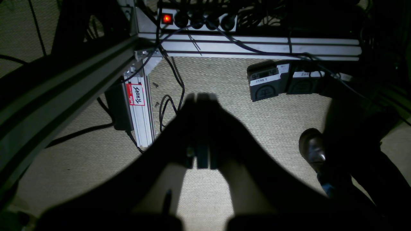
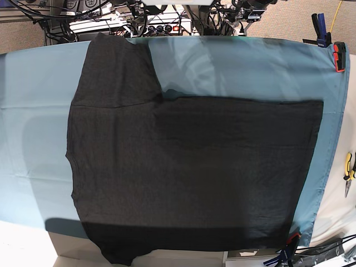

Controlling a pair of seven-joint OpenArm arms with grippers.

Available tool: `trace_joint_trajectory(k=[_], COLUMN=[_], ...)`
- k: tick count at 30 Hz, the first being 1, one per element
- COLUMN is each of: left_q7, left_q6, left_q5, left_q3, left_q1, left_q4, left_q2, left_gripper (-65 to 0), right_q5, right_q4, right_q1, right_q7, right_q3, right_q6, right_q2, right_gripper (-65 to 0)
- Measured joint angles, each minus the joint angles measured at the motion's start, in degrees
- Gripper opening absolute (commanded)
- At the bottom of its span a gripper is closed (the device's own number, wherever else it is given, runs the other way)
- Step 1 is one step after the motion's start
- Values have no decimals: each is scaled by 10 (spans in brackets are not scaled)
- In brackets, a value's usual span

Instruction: Fold the T-shirt properly

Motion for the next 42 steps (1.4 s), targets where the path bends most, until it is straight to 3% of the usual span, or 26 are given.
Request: trace_joint_trajectory(k=[14, 20, 22, 27, 33, 39, 42], left_q7=[-2, 7, 17, 35, 86, 94, 99], left_q6=[0, -4, -28, -52, -51, -51, -50], left_q5=[0, -5, -5, -15, -40, -42, -39], left_q3=[0, 0, 0, 0, 0, 0, 0], left_q1=[10, 97, 134, 202, 304, 439, 515], left_q4=[9, 102, 142, 250, 405, 596, 699], left_q2=[-1, -11, -19, -49, -112, -172, -199], left_gripper=[-650, -650, -650, -650, -650, -650, -650], right_q5=[0, -1, -1, -2, -2, -9, -50], right_q4=[2, 52, 84, 161, 293, 465, 547], right_q1=[-14, -76, -103, -165, -264, -396, -466], right_q7=[18, 23, 23, 14, 1, -2, -2], right_q3=[0, 0, 0, 0, 0, 0, 7], right_q6=[0, 0, 0, 1, -2, -3, -40], right_q2=[0, 5, 12, 41, 101, 163, 184], right_gripper=[-650, -650, -650, -650, -650, -650, -650])
